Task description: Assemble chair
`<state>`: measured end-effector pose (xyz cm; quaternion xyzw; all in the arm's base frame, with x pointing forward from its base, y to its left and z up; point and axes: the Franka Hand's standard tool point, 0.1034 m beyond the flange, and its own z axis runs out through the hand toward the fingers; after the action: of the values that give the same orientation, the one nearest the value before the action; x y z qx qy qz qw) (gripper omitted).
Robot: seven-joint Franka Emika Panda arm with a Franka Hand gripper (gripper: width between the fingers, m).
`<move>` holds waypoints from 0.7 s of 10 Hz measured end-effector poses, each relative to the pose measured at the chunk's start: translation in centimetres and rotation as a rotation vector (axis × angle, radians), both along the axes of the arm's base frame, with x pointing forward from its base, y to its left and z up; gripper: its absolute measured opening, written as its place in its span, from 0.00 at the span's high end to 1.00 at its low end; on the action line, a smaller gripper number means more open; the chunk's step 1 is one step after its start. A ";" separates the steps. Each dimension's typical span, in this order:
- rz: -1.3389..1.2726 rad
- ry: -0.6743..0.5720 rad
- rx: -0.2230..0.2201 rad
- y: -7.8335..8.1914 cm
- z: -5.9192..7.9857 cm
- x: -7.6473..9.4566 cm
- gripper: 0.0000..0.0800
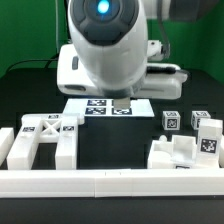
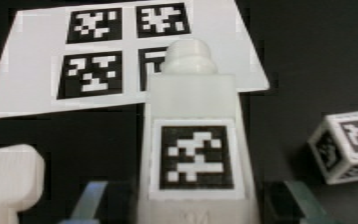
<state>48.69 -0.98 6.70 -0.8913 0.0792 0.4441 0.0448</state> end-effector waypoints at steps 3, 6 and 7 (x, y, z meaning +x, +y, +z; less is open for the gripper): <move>-0.002 -0.037 -0.007 -0.1 -0.2 0.5 0.64; 0.004 -0.226 -0.012 -0.6 1.5 3.8 0.64; 0.007 -0.312 -0.018 -0.1 2.8 5.0 0.64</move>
Offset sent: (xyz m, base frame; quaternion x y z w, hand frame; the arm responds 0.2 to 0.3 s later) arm 0.0000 0.0000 0.0000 0.0000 0.0000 0.0000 1.0000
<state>53.65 -1.09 9.54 -0.9502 0.0722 0.2995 0.0472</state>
